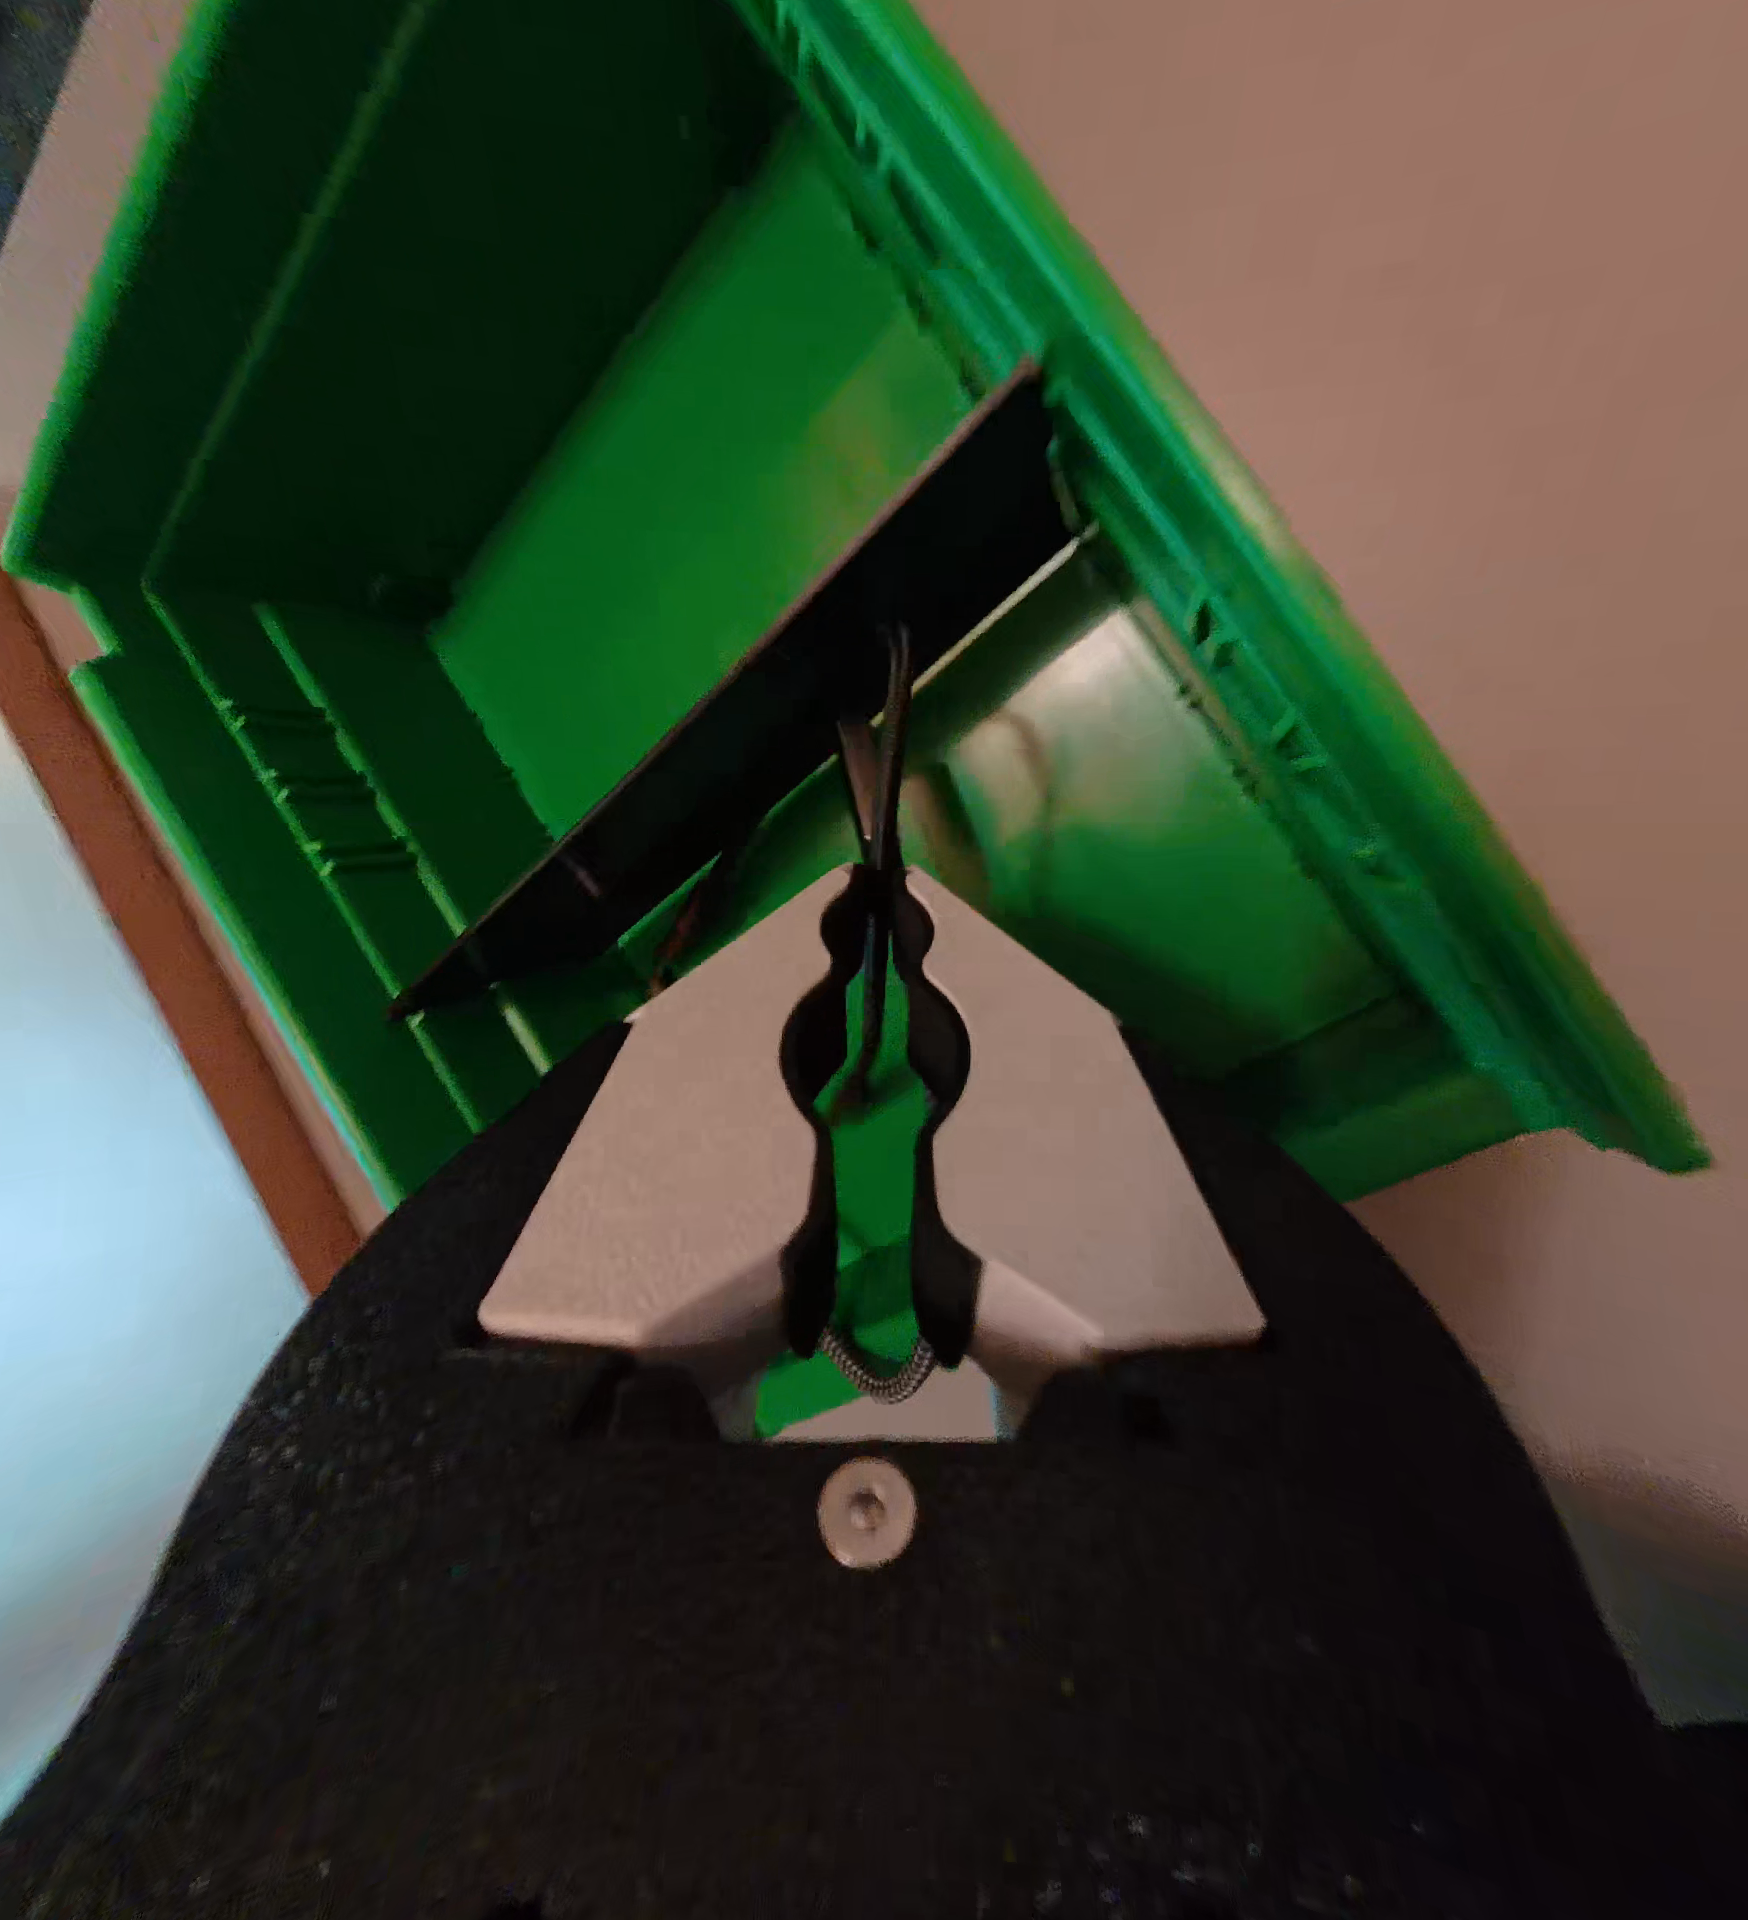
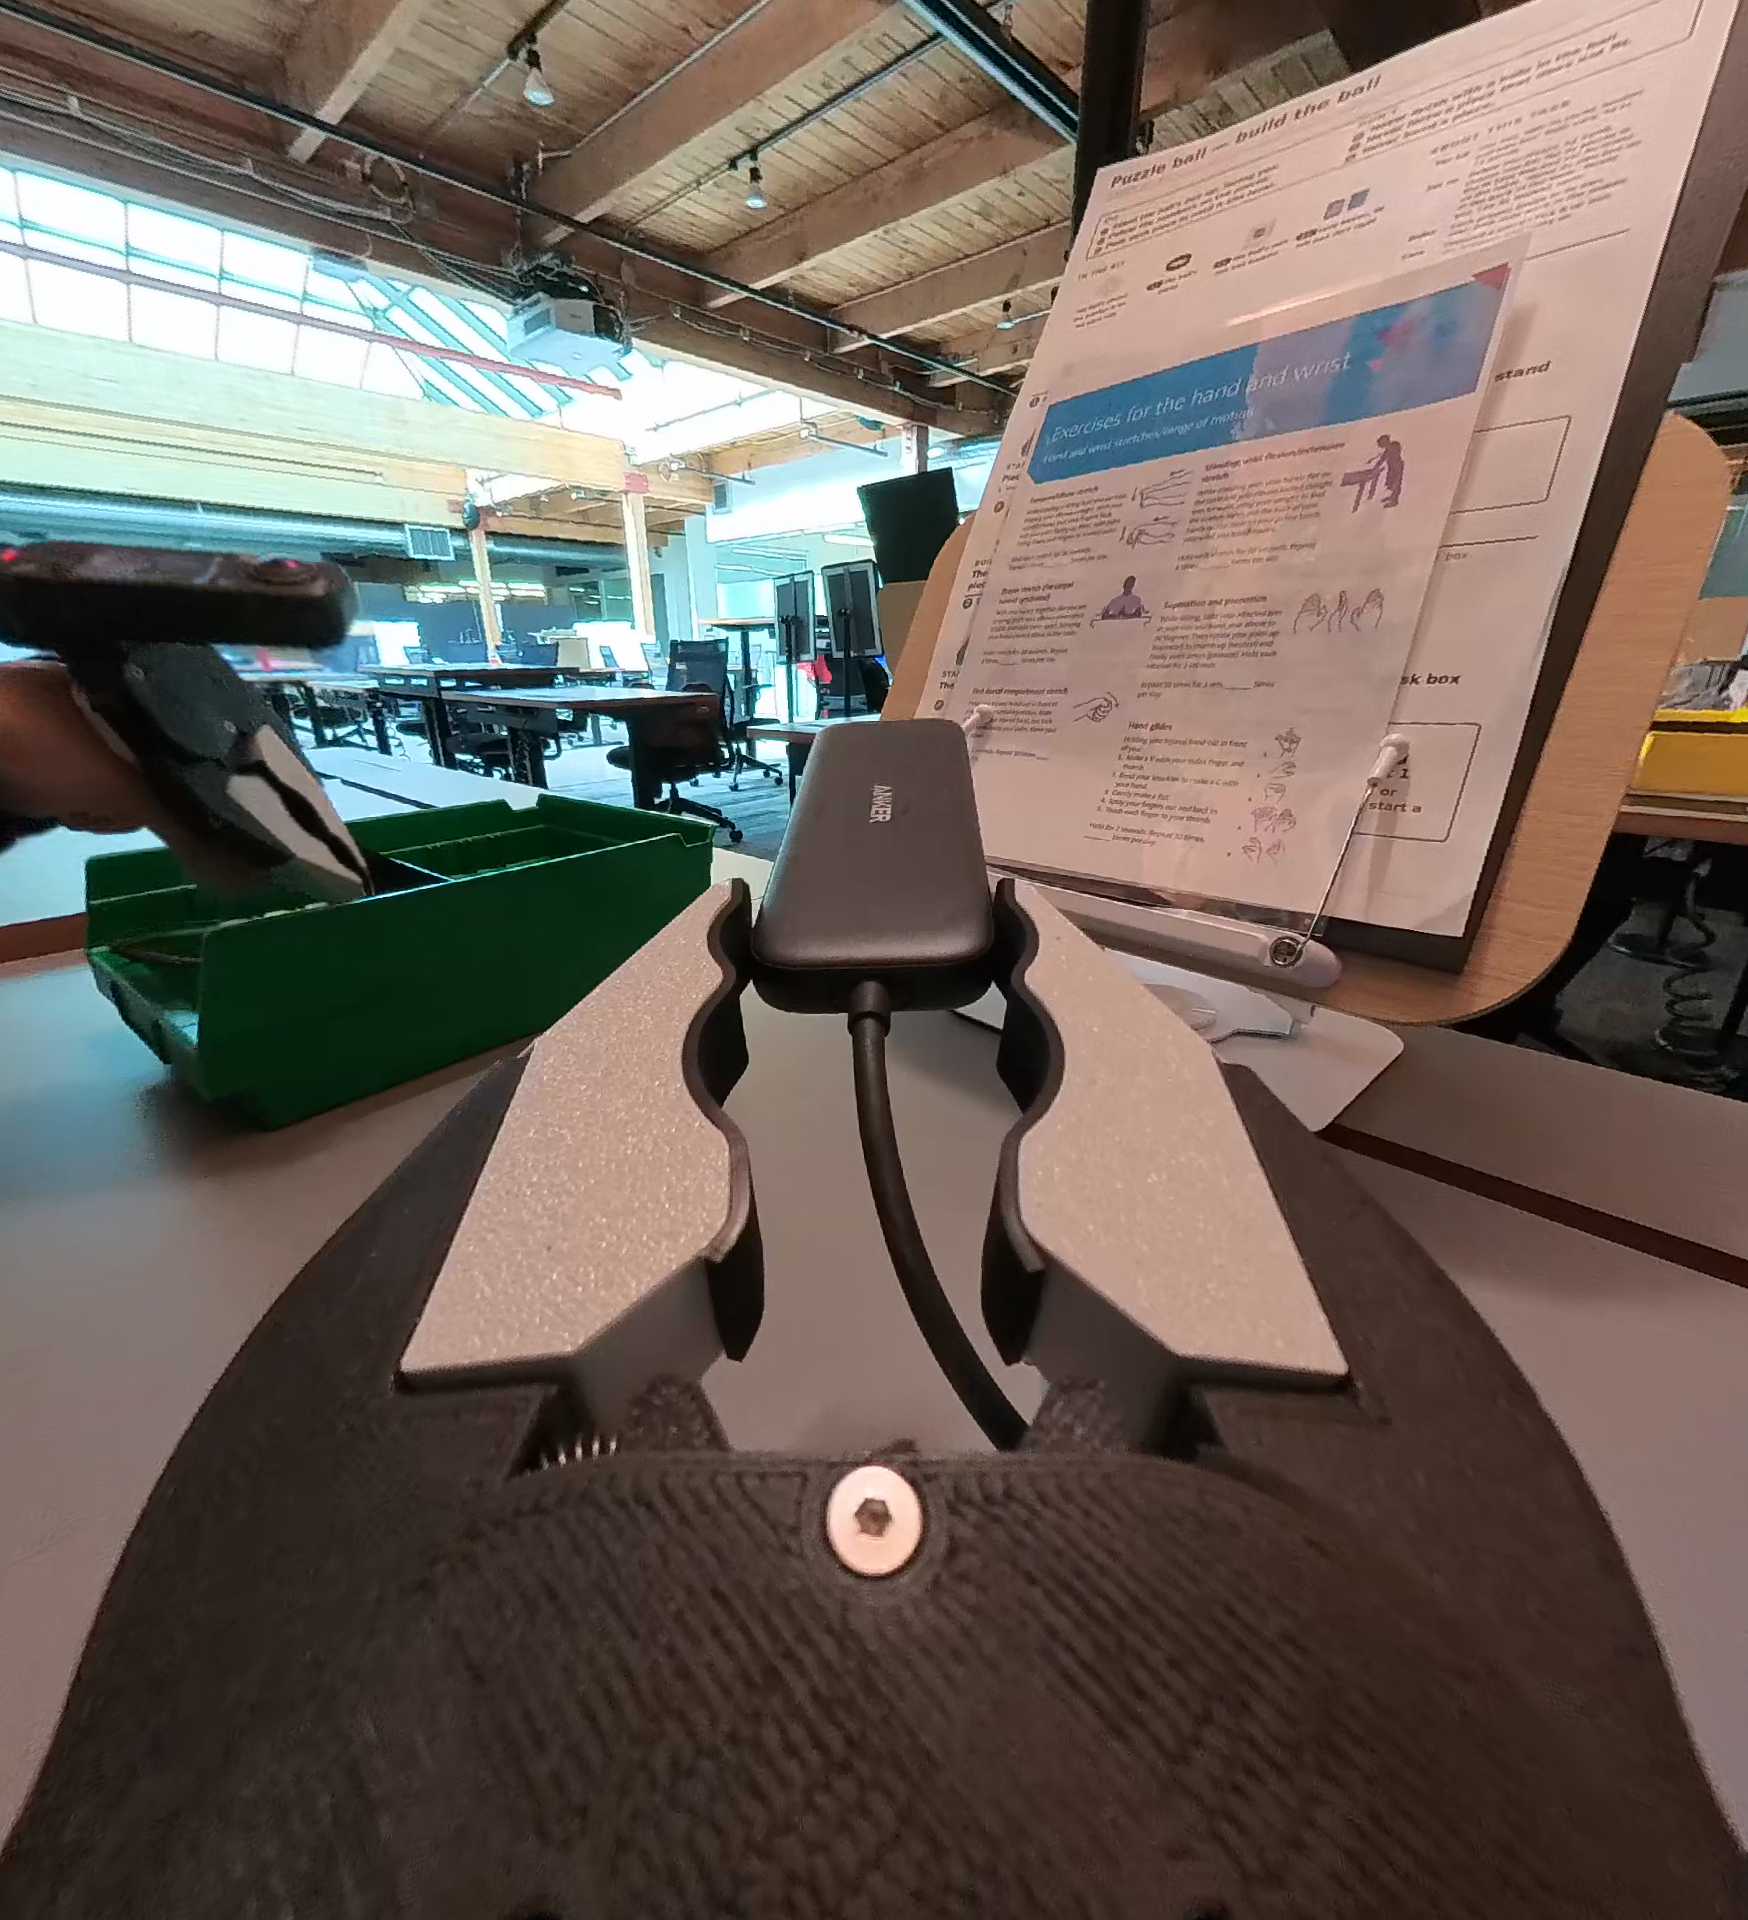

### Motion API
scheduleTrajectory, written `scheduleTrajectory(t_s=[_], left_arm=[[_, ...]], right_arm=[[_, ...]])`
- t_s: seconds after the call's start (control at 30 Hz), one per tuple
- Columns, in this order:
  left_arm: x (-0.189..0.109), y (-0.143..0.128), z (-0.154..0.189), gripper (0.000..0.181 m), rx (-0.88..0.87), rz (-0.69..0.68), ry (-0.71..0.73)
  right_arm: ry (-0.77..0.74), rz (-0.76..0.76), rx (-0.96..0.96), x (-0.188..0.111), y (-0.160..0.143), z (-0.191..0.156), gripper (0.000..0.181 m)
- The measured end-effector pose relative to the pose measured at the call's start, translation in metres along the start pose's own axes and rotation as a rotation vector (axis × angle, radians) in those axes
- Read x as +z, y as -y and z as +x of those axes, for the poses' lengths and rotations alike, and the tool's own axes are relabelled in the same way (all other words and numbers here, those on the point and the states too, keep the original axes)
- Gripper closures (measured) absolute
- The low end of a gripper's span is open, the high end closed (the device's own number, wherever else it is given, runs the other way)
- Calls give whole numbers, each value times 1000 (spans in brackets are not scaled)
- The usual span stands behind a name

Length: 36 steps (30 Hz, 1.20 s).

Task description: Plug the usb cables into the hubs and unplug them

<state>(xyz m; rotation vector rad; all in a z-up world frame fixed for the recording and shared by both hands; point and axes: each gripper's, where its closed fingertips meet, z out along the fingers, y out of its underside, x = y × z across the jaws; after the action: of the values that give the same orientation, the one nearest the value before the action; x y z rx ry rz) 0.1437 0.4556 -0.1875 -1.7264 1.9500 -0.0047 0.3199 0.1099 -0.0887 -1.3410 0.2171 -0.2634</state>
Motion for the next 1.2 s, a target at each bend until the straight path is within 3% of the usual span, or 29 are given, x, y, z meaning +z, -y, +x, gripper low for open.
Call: scheduleTrajectory(t_s=[0.23, 0.37, 0.47, 0.63, 0.9, 0.97, 1.03, 1.2], left_arm=[[-25, 31, -11, 180, -91, 226, 30], [-73, 57, -30, 180, -154, 427, 157], [-115, 86, -19, 180, -127, 634, 150], [-154, 138, 50, 180, 33, 872, -65], [-122, 204, 191, 180, 395, 1035, -352], [-115, 199, 226, 180, 555, 1100, -452], [-100, 183, 243, 180, 689, 1075, -501], [-76, 126, 242, 172, 771, 819, -735]], right_arm=[[-4, 6, -12, -2, 3, 1, 136], [-15, 13, -5, -3, 5, 5, 136], [-21, 19, 8, -4, 6, 8, 136], [-27, 28, 20, -5, 7, 10, 136], [-64, 49, 33, -12, 13, 22, 136], [-64, 54, 30, -13, 16, 24, 136], [-67, 60, 33, -15, 17, 26, 136], [-54, 62, 38, -15, 20, 25, 136]])
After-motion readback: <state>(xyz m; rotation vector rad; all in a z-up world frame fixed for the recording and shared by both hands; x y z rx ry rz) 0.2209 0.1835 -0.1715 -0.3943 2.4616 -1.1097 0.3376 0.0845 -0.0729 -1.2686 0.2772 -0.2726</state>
